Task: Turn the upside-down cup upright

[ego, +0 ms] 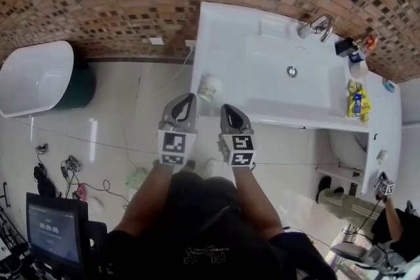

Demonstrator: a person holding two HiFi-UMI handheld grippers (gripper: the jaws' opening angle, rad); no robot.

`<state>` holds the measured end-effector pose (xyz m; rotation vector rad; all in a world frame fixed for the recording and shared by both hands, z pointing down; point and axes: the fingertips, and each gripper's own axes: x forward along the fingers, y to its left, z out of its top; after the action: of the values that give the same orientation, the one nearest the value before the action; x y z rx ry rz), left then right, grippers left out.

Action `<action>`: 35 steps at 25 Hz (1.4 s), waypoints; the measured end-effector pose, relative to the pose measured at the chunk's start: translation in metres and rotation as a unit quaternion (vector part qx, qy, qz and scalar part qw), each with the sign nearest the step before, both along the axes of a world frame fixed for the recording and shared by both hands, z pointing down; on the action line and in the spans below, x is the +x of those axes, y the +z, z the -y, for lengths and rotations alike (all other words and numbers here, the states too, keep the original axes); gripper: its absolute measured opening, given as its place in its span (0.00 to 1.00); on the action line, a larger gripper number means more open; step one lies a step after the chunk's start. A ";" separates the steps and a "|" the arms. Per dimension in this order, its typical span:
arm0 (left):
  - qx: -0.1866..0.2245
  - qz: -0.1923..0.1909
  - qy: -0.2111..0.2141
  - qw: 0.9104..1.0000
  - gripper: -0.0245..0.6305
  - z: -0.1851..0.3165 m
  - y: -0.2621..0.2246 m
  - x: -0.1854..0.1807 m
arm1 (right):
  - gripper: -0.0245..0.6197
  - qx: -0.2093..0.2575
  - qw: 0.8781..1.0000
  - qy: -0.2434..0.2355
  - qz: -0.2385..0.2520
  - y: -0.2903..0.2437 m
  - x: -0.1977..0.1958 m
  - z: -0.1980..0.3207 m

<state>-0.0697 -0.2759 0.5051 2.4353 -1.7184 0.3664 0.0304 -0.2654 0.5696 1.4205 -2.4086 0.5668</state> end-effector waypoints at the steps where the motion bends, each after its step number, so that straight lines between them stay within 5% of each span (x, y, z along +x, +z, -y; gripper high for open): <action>1: -0.001 -0.002 0.001 1.000 0.03 0.004 0.001 -0.001 | 0.06 -0.012 1.000 0.004 0.008 0.004 -0.001 0.003; 7: -0.015 -0.005 0.003 1.000 0.03 0.022 0.014 -0.009 | 0.06 -0.118 0.980 0.065 0.149 0.022 0.006 0.029; 16: -0.023 -0.012 0.008 1.000 0.03 0.040 0.022 -0.019 | 0.09 -0.194 0.969 0.063 0.142 0.046 0.000 0.057; 21: -0.029 -0.015 0.011 0.999 0.03 0.040 0.028 -0.021 | 0.15 -0.253 0.948 0.068 0.180 0.065 -0.003 0.063; 27: -0.033 -0.017 0.014 0.999 0.03 0.039 0.032 -0.025 | 0.40 -0.347 0.891 0.061 0.287 0.075 -0.011 0.071; 35: -0.027 -0.025 0.020 0.999 0.03 0.046 0.025 -0.028 | 0.51 -0.419 0.821 0.099 0.375 0.098 -0.010 0.087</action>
<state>-0.0980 -0.3215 0.5298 2.4227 -1.6218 0.3491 0.0206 -0.3519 0.6675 1.1138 -1.9222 2.2448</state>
